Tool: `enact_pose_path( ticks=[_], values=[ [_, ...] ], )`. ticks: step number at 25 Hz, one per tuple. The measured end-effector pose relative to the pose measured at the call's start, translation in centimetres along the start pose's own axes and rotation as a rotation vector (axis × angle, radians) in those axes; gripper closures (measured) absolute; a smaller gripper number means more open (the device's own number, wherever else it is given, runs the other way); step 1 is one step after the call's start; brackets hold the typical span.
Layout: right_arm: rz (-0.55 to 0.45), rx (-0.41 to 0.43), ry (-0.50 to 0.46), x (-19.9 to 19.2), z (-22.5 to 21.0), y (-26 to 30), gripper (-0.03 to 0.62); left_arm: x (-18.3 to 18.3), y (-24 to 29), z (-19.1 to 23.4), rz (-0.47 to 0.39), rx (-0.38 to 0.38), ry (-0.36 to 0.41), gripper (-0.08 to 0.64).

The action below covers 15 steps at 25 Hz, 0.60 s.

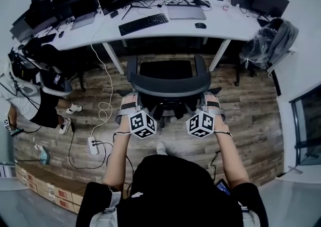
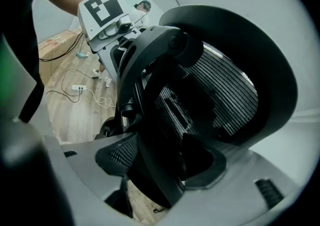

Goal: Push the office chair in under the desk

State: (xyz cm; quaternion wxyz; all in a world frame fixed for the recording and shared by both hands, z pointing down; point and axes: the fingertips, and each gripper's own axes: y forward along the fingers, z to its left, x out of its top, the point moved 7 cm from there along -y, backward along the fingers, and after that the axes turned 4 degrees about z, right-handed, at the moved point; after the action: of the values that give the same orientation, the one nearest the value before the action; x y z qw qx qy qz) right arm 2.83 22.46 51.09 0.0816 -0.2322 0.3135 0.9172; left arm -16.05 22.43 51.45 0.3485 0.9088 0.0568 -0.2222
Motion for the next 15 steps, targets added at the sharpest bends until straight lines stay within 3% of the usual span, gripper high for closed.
enact_pose_path(
  ticks=[15],
  values=[
    [0.009,0.074,-0.025,0.2,-0.3,2.1,0.302,-0.3,2.3,1.4,-0.052,-0.054,-0.001,0.199]
  ],
)
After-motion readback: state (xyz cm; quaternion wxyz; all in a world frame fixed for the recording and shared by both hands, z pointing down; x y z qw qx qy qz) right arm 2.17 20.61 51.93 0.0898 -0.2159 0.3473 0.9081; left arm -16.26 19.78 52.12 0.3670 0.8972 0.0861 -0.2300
